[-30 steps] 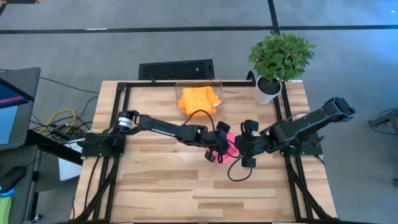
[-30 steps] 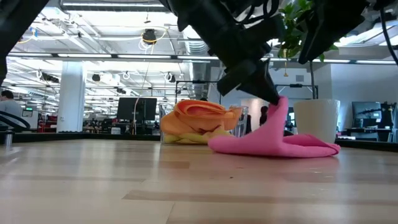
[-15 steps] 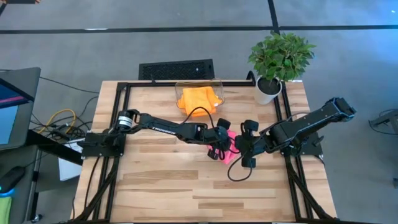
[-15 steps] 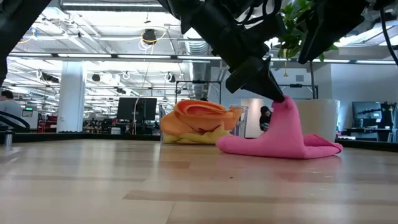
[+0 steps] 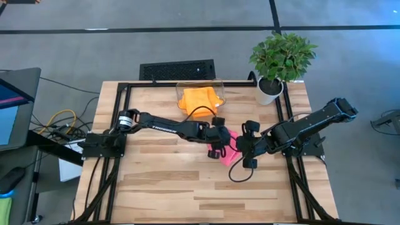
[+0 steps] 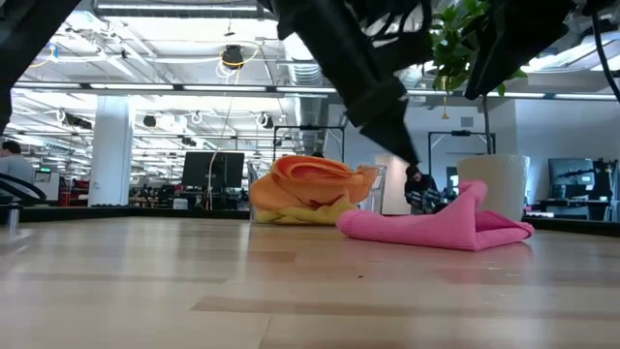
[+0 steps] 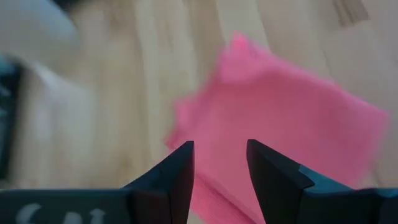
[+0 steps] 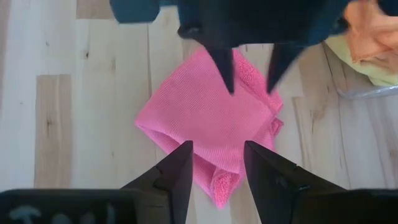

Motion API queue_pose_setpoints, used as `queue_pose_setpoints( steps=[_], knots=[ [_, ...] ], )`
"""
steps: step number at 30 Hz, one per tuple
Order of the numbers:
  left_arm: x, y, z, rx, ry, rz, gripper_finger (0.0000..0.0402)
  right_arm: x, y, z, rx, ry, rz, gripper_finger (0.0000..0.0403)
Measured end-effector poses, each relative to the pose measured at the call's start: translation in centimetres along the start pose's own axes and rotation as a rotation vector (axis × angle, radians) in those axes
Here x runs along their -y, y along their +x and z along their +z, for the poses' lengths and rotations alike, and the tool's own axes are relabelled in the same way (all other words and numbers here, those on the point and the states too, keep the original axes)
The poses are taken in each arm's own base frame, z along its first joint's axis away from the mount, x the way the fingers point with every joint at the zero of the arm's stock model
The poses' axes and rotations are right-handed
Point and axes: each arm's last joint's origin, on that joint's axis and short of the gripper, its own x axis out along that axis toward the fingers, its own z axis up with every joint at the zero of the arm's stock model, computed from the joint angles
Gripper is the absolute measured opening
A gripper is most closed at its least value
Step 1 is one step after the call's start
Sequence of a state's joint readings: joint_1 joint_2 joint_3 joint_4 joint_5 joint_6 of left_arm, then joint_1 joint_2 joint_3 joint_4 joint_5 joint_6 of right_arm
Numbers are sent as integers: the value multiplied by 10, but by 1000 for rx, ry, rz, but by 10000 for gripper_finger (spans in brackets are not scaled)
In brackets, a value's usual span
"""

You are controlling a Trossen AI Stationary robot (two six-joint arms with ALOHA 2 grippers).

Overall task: Fold microfiber towels
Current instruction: Put the folded pink towel into the transparent bin

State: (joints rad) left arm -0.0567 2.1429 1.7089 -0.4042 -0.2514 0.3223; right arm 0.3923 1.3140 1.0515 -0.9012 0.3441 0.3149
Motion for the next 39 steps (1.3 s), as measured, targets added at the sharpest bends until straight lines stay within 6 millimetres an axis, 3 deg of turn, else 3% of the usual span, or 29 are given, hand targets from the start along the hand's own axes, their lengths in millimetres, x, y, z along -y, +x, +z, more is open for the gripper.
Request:
queue_pose_setpoints(
  steps=[8, 16, 28, 31, 35, 39],
  knots=[
    [-4, -1, -21, -188, -235, -175, 141, 0, 1, -1, -7, 5, -5, 167],
    [-15, 1, -31, -236, -379, -313, 141, 1, 1, -1, -7, 15, -14, 168],
    [-16, 4, -39, -284, -364, -198, 141, 2, 2, -1, -17, 6, -14, 168],
    [-12, 5, -35, -244, -310, -224, 141, 2, 2, -1, -15, 9, -7, 168],
    [10, 5, -21, -141, -71, -181, 141, 0, 0, 0, -11, -18, 20, 167],
    [30, 24, -18, -106, 67, -88, 141, -2, -1, 0, -2, -28, 23, 167]
  ],
)
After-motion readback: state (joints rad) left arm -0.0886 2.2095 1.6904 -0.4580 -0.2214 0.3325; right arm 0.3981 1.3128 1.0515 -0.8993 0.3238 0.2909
